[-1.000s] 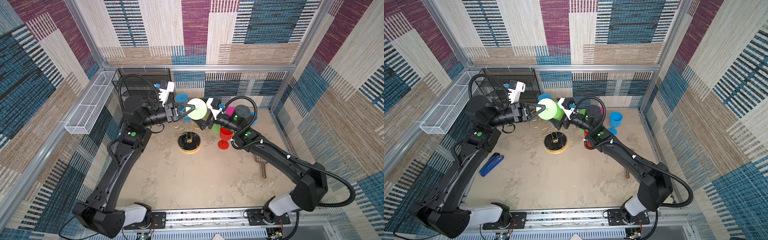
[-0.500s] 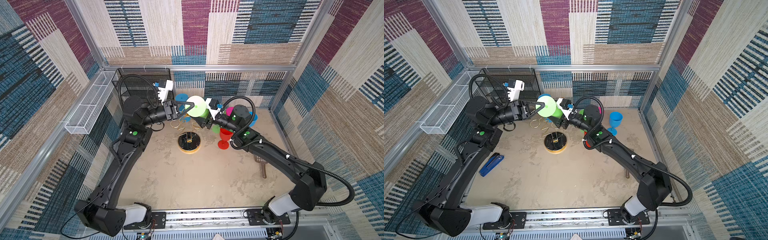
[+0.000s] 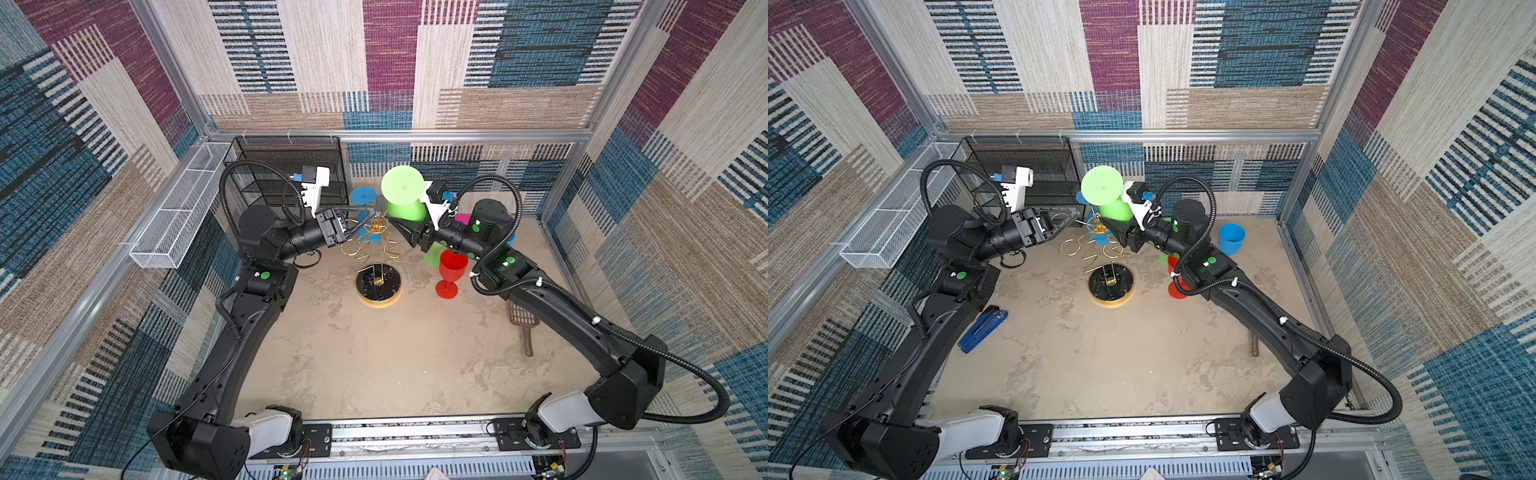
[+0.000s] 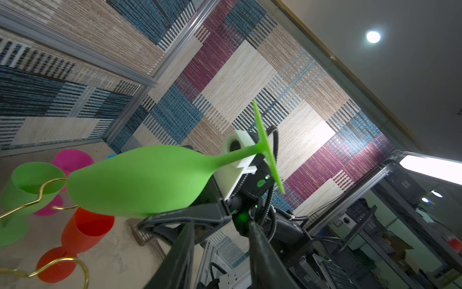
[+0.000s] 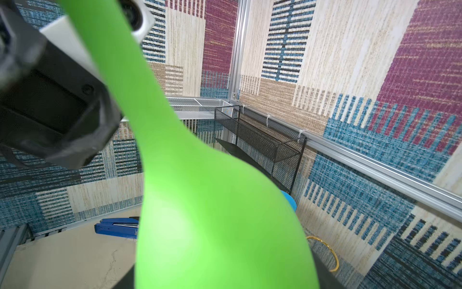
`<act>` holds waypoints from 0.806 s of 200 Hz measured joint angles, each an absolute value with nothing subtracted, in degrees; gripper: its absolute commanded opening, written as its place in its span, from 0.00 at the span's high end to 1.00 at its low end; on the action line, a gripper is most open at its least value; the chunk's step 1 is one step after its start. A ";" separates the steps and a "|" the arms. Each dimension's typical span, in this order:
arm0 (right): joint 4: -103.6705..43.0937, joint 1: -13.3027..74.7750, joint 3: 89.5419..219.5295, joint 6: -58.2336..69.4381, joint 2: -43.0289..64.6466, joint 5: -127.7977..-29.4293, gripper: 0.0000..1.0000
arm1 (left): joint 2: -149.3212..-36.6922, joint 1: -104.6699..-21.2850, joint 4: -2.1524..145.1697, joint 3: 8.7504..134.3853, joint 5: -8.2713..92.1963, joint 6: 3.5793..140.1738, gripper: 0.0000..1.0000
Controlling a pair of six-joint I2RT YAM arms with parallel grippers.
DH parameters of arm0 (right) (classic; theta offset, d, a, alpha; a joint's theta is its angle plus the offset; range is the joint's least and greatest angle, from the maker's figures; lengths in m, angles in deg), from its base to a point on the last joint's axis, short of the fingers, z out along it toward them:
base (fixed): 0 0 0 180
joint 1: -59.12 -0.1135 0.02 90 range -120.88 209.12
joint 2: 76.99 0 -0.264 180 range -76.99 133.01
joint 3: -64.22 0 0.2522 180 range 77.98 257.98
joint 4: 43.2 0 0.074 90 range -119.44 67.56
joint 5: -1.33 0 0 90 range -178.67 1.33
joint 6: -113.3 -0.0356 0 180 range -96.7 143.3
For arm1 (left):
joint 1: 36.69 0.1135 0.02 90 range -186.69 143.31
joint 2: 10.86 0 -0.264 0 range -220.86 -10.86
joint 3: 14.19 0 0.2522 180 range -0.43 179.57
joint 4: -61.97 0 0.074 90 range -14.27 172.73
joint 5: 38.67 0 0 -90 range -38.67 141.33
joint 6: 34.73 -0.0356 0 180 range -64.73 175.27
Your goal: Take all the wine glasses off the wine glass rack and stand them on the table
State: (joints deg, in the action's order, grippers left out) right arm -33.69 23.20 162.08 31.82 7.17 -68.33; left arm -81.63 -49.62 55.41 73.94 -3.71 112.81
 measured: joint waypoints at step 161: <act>10.94 23.20 170.16 24.84 2.75 -67.67 0.56 | -81.52 -49.09 34.69 59.16 5.66 49.99 0.55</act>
